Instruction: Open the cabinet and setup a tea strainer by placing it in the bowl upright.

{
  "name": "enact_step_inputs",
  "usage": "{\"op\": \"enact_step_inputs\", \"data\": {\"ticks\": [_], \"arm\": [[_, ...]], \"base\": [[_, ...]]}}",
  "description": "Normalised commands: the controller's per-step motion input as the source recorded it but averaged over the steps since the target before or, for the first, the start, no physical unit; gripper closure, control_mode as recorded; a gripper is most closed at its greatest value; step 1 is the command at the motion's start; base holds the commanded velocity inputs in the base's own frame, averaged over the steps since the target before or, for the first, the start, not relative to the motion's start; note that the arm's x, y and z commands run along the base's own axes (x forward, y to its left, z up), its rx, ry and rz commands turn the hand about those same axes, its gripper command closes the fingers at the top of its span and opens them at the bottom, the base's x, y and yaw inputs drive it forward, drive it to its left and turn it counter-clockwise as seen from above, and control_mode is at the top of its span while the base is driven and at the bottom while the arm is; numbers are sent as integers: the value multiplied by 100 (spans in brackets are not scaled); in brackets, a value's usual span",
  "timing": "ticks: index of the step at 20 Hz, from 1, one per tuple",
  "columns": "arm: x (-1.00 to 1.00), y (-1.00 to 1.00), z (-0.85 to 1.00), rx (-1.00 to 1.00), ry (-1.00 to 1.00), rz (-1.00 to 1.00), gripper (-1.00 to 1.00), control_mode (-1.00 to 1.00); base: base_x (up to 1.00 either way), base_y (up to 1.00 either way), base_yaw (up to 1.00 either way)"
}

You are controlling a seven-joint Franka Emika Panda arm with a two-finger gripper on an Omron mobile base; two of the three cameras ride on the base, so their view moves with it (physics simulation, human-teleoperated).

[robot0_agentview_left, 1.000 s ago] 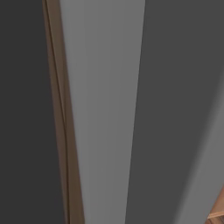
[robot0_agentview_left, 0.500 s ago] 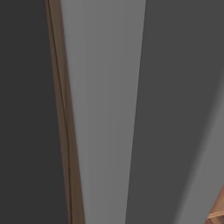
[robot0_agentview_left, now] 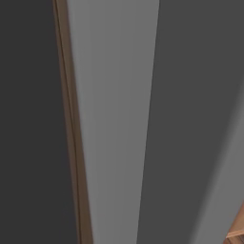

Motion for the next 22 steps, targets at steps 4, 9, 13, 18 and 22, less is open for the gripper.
{"op": "enact_step_inputs", "data": {"ticks": [4,9,13,18,22], "arm": [[6,0,0,0,0,0,100,-100],[-3,3,3,-1,0,0,100,-100],[-8,7,1,-4,-1,0,100,-100],[-54,-3,3,-1,-3,0,100,-100],[-65,-18,1,2,0,0,100,-100]], "base": [[0,0,0],[0,0,0],[0,0,0],[0,0,0],[0,0,0]]}}
